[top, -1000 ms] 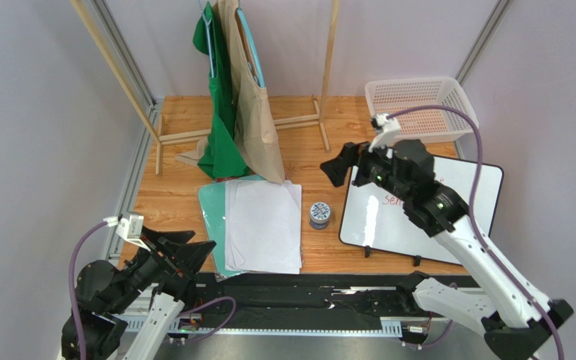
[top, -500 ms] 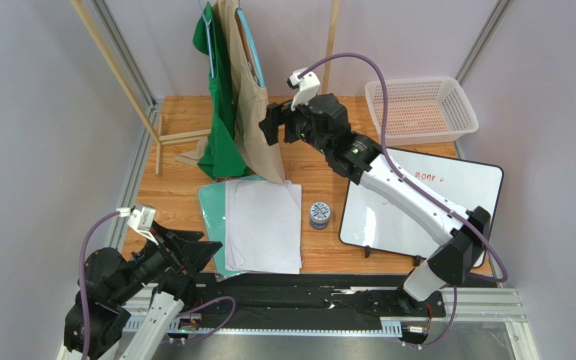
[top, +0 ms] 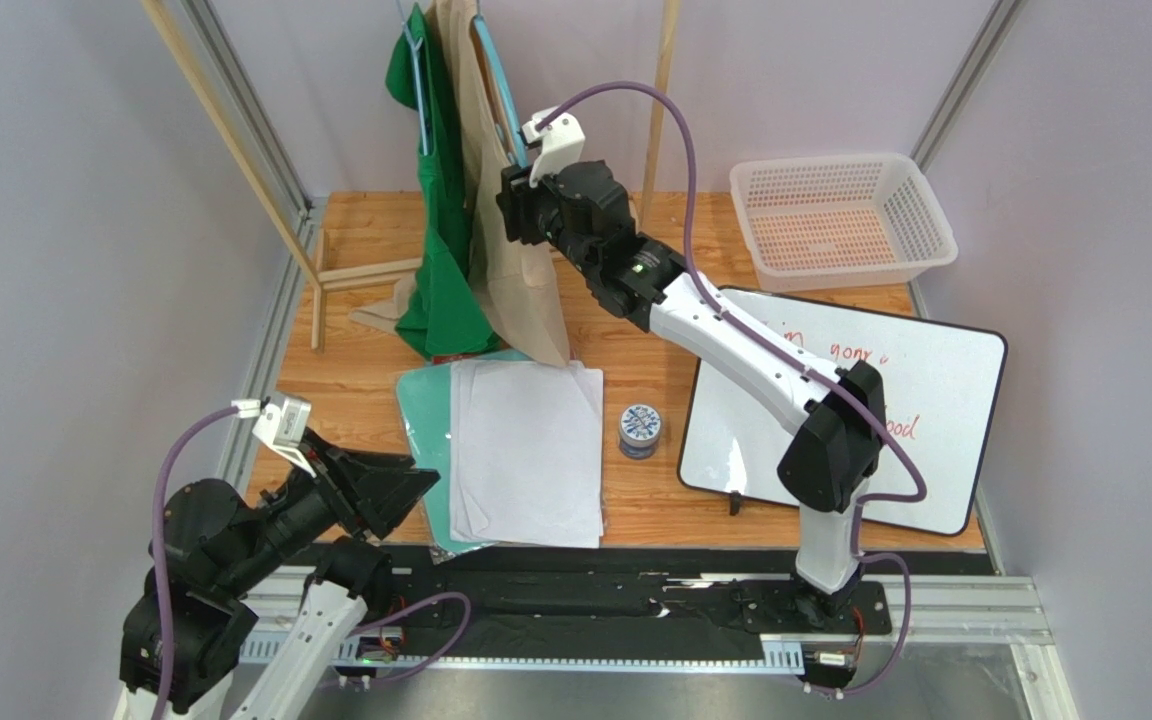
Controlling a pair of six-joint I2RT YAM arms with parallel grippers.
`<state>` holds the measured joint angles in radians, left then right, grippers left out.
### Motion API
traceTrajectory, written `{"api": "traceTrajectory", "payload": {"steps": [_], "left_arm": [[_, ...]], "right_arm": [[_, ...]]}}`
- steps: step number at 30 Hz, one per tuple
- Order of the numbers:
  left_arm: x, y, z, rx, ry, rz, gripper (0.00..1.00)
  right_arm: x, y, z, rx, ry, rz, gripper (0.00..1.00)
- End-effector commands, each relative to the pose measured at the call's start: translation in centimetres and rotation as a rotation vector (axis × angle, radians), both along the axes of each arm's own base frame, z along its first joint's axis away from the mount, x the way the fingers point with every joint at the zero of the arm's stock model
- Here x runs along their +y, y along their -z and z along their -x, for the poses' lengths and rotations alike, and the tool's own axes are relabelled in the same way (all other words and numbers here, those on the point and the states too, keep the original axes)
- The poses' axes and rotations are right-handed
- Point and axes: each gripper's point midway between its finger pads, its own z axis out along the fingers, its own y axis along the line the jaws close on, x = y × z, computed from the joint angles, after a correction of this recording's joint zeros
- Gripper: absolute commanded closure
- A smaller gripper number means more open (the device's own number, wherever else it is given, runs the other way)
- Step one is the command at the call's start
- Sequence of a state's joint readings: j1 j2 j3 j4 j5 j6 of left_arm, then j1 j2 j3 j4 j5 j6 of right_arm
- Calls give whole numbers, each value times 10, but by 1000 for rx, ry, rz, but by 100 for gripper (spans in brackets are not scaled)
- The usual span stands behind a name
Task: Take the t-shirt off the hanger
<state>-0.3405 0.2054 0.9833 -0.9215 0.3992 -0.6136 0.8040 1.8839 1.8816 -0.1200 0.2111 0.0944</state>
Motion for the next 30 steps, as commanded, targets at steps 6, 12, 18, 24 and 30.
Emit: {"api": "traceTrajectory", "payload": {"steps": [6, 12, 18, 24, 30], "left_arm": [[-10, -39, 4, -66, 57, 71, 50], [-12, -60, 15, -83, 95, 90, 64], [-16, -69, 9, -75, 104, 98, 77], [-21, -62, 0, -50, 108, 112, 85], [-25, -62, 4, -40, 141, 117, 86]], "right_arm": [[-8, -58, -16, -151, 85, -60, 85], [-17, -102, -1, -166, 81, -157, 100], [-38, -140, 23, -193, 80, -316, 100], [-37, -121, 30, -145, 5, -456, 100], [-30, -131, 34, -48, -107, -668, 100]]}}
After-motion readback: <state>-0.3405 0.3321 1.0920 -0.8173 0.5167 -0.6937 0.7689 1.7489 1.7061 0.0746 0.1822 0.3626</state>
